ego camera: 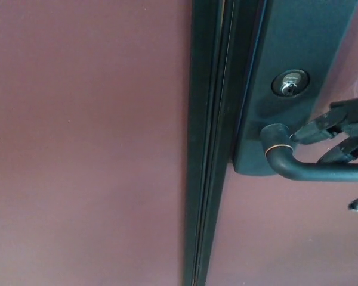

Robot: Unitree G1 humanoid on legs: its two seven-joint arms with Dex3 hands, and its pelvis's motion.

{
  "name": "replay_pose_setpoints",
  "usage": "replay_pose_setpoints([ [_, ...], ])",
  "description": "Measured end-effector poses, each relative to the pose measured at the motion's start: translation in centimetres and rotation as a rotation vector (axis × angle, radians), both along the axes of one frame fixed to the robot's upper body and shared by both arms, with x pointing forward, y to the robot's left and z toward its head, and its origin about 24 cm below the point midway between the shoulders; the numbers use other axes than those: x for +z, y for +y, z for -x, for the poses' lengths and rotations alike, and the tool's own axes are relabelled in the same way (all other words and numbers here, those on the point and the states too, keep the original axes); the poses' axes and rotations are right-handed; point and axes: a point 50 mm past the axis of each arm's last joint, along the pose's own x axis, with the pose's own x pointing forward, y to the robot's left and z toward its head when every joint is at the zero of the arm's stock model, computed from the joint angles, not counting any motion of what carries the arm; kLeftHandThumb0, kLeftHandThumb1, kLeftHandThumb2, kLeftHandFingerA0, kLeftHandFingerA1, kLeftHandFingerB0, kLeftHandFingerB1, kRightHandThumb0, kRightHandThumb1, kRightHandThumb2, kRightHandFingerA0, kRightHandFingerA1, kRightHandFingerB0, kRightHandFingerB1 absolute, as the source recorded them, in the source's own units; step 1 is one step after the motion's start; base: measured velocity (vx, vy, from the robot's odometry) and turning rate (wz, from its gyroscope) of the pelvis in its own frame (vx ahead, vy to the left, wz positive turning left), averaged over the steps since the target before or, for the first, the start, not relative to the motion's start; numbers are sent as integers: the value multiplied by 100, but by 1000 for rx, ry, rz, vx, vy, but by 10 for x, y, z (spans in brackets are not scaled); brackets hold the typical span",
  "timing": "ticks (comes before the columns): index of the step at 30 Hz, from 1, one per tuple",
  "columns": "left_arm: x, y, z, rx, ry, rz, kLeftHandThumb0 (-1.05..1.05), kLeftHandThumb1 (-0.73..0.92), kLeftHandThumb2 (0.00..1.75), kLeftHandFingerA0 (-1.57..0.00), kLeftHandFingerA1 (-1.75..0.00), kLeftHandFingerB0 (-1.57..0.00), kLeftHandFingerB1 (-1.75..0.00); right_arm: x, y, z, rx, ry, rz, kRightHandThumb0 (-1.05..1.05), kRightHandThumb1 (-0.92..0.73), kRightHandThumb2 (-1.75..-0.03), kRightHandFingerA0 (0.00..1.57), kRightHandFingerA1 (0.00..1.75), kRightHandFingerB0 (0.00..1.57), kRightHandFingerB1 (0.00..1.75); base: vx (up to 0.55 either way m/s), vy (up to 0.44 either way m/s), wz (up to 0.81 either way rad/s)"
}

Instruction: The robot walks towards the door handle and put its right hand on it and twist the handle

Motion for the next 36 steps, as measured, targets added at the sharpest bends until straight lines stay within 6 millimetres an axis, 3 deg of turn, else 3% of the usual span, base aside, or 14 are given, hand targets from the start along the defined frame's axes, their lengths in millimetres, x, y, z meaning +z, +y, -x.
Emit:
replay_pose_setpoints([
  [11, 3, 2, -7, -1, -21, -5, -27, 56, 57, -65, -47, -53, -41, 9, 8, -11, 23, -13, 95, -50, -41, -81, 42, 55, 25, 45, 0, 0, 0],
  [12, 4, 3, -7, 0, -20, -7, -28, 56, 57, -65, -47, -53, -41, 10, 8, -11, 22, -11, 100, -52, -54, -56, 45, 39, 38, 33, 0, 0, 0],
  [13, 4, 4, -6, 0, -19, -10, -28, 56, 57, -65, -47, -53, -41, 10, 7, -12, 21, -10, 108, -52, -54, -56, 45, 39, 38, 33, 0, 0, 0],
  [14, 4, 4, -6, 0, -18, -12, -28, 56, 57, -65, -47, -53, -41, 11, 7, -12, 19, -6, 116, -51, -41, -81, 42, 55, 25, 45, 0, 0, 0],
  [28, 4, 5, -2, 1, -9, -15, -28, 56, 57, -65, -47, -53, -41, 28, -15, -8, -46, -9, 168, -53, -42, -80, 40, 53, 26, 44, 0, 0, 0],
  [36, 3, 6, 1, 7, -4, -14, -28, 56, 57, -65, -47, -53, -41, 29, -22, -3, -61, -2, 163, -53, -42, -80, 40, 53, 26, 44, 0, 0, 0],
])
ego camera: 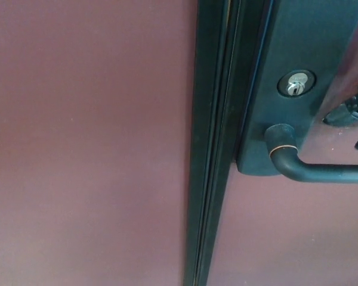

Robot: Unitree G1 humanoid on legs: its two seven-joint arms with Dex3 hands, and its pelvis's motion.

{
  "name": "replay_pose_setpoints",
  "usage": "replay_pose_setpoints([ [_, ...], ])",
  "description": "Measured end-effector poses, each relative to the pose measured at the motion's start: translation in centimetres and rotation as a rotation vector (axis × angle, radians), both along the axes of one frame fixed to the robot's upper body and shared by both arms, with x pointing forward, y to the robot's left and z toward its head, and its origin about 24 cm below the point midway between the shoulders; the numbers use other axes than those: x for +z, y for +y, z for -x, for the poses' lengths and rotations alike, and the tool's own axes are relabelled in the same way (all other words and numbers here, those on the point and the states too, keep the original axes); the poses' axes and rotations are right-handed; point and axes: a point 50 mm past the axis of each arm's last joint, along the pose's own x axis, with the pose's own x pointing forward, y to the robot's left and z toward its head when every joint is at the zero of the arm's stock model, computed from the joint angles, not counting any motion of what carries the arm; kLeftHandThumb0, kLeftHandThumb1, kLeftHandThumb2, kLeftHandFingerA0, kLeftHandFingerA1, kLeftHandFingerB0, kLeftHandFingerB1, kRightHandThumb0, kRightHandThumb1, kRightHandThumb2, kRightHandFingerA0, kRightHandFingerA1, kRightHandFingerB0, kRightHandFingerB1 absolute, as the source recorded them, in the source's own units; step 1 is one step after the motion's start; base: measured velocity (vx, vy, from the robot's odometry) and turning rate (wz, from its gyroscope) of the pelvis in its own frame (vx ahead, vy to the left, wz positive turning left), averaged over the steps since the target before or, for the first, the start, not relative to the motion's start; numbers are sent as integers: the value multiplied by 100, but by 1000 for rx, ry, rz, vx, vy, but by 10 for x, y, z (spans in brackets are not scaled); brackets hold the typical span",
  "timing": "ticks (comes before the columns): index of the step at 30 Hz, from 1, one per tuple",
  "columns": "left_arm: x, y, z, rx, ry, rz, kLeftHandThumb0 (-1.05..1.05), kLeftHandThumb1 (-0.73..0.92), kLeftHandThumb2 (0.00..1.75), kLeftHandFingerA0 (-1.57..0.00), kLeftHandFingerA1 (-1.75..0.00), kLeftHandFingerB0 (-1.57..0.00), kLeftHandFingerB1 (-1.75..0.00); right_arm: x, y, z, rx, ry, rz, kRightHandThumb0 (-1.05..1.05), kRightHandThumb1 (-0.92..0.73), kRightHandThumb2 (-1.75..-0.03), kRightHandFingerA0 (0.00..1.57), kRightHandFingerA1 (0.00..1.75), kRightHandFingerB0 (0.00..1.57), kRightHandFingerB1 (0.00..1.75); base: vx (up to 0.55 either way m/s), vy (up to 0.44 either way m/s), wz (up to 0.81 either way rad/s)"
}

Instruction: The robot walks towards the door handle and put its right hand on it and twist the handle

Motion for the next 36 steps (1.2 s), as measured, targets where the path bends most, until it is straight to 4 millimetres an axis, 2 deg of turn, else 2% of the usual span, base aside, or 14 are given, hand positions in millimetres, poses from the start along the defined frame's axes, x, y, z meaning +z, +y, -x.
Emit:
replay_pose_setpoints([
  [6, 0, 0, 1, 2, 1, 0, -28, 56, 57, -65, -47, -53, -41, -6, 6, 2, 24, 11, 29, -53, -42, -80, 40, 53, 26, 44, 0, 0, 0],
  [12, 0, 0, 1, 0, -2, 0, -28, 56, 57, -65, -47, -53, -41, -22, 17, 0, 68, 68, 44, -53, -42, -80, 40, 53, 26, 44, 0, 0, 0],
  [36, 1, 1, 0, 3, -8, 1, -28, 55, 57, -65, -47, -53, -41, -32, 31, -11, 105, 67, 185, -55, -43, -81, 42, 53, 27, 44, 0, 0, 0],
])
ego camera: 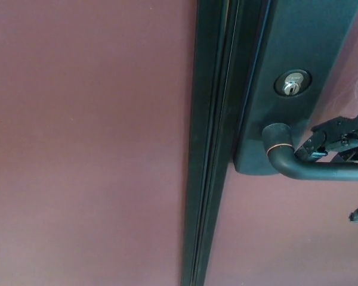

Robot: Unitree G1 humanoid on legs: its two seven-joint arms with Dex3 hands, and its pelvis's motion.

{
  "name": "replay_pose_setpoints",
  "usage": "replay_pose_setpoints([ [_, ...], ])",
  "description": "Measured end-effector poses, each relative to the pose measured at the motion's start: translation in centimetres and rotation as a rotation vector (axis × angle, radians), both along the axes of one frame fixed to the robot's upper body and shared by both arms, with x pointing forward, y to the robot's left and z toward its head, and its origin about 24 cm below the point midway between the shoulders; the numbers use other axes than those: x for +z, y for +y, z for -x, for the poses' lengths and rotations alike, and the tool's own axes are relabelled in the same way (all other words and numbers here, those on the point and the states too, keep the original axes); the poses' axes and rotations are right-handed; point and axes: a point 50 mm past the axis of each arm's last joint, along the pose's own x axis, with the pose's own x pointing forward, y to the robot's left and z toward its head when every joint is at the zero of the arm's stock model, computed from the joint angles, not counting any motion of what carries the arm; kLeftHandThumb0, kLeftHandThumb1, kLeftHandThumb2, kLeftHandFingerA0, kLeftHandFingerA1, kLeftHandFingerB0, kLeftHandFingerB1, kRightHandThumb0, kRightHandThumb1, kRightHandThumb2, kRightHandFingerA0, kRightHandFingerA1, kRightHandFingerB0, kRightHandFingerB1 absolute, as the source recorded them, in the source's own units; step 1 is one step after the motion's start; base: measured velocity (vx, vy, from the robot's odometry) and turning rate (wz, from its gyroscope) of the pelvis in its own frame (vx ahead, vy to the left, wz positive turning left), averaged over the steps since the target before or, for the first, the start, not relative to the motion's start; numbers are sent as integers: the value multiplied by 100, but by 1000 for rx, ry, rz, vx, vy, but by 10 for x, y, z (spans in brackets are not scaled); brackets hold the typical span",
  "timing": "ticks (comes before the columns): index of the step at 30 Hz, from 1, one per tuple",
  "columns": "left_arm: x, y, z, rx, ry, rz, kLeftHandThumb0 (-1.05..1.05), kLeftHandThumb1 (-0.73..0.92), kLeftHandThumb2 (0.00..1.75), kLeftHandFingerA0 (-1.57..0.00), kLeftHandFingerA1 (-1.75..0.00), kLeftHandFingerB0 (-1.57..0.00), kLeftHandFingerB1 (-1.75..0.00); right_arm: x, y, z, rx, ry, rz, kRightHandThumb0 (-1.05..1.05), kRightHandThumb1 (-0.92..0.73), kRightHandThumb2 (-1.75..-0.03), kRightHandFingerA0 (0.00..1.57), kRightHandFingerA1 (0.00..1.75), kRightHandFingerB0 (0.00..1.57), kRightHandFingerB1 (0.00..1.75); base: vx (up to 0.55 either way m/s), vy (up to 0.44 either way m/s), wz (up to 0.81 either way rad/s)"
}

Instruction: The robot walks towards the door handle and put its right hand on it and twist the handle

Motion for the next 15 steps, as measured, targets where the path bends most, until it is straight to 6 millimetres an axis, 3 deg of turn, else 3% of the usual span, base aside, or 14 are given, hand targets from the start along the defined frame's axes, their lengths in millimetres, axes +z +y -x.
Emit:
replay_pose_setpoints([
  [4, 0, 0, 0, 0, 0, 0, -28, 55, 57, -65, -47, -53, -41, -7, 7, -5, 13, 1, 36, -55, -43, -81, 42, 54, 27, 44, 0, 0, 0],
  [5, 0, 0, 1, 0, 1, 0, -28, 55, 57, -65, -47, -53, -41, -7, 7, -6, 12, -2, 41, -55, -54, -57, 46, 39, 39, 33, 0, 0, 0],
  [10, 0, 0, 1, -1, -1, 0, -28, 55, 57, -65, -47, -54, -41, -12, 14, -13, 16, -18, 64, -47, -54, -57, 50, 40, 41, 34, 0, 0, 0],
  [11, 0, 0, 1, -1, 0, 0, -28, 55, 57, -65, -47, -54, -41, -13, 15, -15, 17, -24, 68, -50, -46, -73, 47, 50, 39, 45, 0, 0, 0],
  [12, 0, 0, 1, -2, 0, 0, -28, 55, 57, -65, -47, -54, -41, -13, 16, -16, 16, -28, 70, -48, -47, -73, 49, 51, 41, 45, 0, 0, 0],
  [13, 0, 0, 1, -2, -1, 0, -28, 55, 57, -65, -47, -54, -41, -15, 18, -18, 17, -35, 75, -38, -55, -56, 58, 43, 47, 36, 0, 0, 0],
  [15, 0, 0, 0, -4, -5, 0, -28, 55, 57, -65, -47, -54, -41, -19, 20, -21, 18, -39, 80, -38, -55, -56, 58, 43, 47, 36, -8, 1, 3],
])
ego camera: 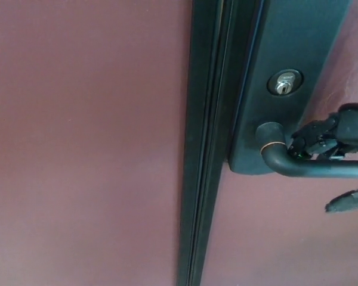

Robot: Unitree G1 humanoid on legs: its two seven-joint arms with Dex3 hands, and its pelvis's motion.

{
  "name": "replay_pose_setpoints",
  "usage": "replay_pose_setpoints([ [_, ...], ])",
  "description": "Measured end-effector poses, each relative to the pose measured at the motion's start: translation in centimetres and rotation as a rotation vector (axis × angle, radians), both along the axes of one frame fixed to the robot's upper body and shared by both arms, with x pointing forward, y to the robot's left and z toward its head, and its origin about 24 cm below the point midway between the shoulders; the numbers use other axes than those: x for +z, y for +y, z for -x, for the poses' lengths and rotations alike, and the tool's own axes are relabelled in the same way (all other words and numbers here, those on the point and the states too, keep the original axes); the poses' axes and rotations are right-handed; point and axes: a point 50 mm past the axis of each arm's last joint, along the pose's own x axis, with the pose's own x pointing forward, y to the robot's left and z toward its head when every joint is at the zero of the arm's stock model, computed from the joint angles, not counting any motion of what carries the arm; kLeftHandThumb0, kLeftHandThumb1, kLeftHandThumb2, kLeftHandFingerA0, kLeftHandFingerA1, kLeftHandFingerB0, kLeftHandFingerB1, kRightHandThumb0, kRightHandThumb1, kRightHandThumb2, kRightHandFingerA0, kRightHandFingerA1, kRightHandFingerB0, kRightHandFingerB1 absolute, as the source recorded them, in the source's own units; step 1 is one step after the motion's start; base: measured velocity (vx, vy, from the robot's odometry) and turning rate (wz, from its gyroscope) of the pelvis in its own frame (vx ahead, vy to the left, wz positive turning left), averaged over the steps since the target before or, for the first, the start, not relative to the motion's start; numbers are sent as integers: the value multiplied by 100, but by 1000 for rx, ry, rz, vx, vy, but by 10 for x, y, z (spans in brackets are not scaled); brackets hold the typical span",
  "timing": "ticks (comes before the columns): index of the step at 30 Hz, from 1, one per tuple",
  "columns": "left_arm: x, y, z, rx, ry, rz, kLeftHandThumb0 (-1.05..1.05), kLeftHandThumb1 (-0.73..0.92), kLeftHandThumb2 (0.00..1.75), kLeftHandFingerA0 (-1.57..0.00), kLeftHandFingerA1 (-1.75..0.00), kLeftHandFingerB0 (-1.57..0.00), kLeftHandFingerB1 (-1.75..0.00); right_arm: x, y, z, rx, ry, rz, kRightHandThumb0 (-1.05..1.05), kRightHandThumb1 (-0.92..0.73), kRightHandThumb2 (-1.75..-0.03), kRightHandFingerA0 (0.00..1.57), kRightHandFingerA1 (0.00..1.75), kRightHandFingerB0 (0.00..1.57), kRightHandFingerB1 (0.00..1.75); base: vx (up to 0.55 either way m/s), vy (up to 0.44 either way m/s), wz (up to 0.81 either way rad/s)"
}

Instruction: The robot walks towards the door handle and put its right hand on it and twist the handle

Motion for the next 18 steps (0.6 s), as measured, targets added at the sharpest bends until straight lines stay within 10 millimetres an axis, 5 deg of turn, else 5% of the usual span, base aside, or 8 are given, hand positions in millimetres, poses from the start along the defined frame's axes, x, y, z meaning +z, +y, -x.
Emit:
replay_pose_setpoints([
  [1, 0, 0, 1, 1, 3, 0, -28, 55, 57, -65, -47, -54, -41, -1, 0, -1, -2, -4, 2, -21, -54, -56, 76, 50, 63, 42, 0, 0, 0],
  [5, 0, 0, 1, 1, 1, 0, -28, 55, 57, -65, -47, -54, -41, -3, 3, -5, -10, -35, -34, -9, -52, -55, 88, 56, 77, 50, 0, 0, 0],
  [11, 0, 0, 0, 1, 1, 0, -29, 55, 56, -66, -48, -54, -41, -5, 3, -7, -32, -83, -69, -2, -48, -53, 102, 67, 75, 52, 0, 0, 0],
  [18, 1, 0, -1, 0, -4, 0, -29, 55, 56, -66, -49, -54, -41, -5, -1, -5, -47, -118, -92, -3, -52, -54, 101, 65, 72, 50, 0, 0, 0],
])
